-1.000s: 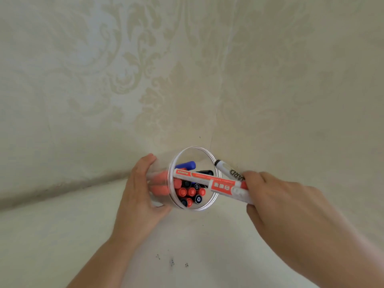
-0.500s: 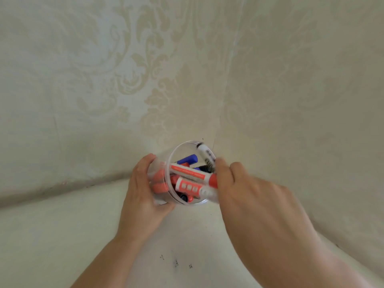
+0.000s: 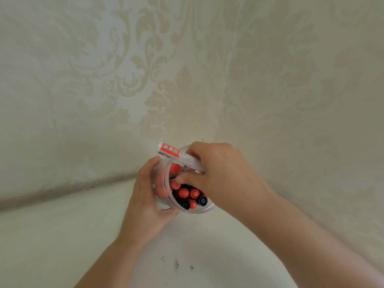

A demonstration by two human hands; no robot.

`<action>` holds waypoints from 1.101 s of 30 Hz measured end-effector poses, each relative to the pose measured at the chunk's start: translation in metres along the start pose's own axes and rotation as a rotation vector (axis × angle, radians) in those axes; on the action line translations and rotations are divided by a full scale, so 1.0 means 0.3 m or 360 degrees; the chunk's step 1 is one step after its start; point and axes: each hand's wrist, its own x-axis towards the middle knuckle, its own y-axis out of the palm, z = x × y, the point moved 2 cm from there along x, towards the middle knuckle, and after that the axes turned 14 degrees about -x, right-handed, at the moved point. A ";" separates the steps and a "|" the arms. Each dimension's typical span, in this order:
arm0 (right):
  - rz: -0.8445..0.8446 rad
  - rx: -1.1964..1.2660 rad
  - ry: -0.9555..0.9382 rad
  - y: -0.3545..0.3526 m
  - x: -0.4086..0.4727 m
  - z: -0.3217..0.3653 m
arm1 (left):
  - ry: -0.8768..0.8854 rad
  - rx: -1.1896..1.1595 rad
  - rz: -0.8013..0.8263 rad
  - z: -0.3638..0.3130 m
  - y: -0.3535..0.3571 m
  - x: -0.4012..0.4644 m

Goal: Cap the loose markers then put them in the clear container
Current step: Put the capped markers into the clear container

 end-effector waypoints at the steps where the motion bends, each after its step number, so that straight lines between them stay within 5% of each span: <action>1: -0.0140 0.0198 0.0049 0.009 -0.001 -0.001 | 0.0009 -0.0010 -0.0045 -0.002 -0.003 -0.004; 5: -0.0741 0.0048 0.0203 0.026 0.001 -0.002 | 0.0048 0.0056 -0.0036 -0.012 0.009 -0.021; 8: -0.0813 0.0006 0.0226 0.041 0.009 0.018 | 0.0033 0.0051 -0.0040 -0.013 0.016 -0.022; 14: -0.0607 0.0578 0.0403 -0.024 -0.017 -0.034 | -0.0005 -0.0152 -0.0201 -0.003 -0.018 -0.011; 18: -0.0153 0.0620 0.0449 -0.068 -0.075 -0.097 | -0.0130 -0.0347 -0.0340 0.013 -0.028 -0.005; 21: 0.0007 0.0107 0.0240 -0.099 -0.107 -0.095 | -0.0110 -0.0306 -0.0335 -0.002 -0.027 -0.008; 25: -0.0196 -0.0663 0.0057 -0.115 -0.089 -0.052 | -0.0075 -0.0251 -0.0142 -0.003 -0.003 -0.018; 30: -0.0042 -0.0598 -0.0303 -0.019 -0.055 0.022 | -0.0109 -0.0149 0.0057 -0.006 0.018 -0.007; 33: -0.0112 -0.0372 -0.0228 0.033 -0.036 0.031 | -0.0134 -0.0129 0.0083 -0.009 0.020 -0.006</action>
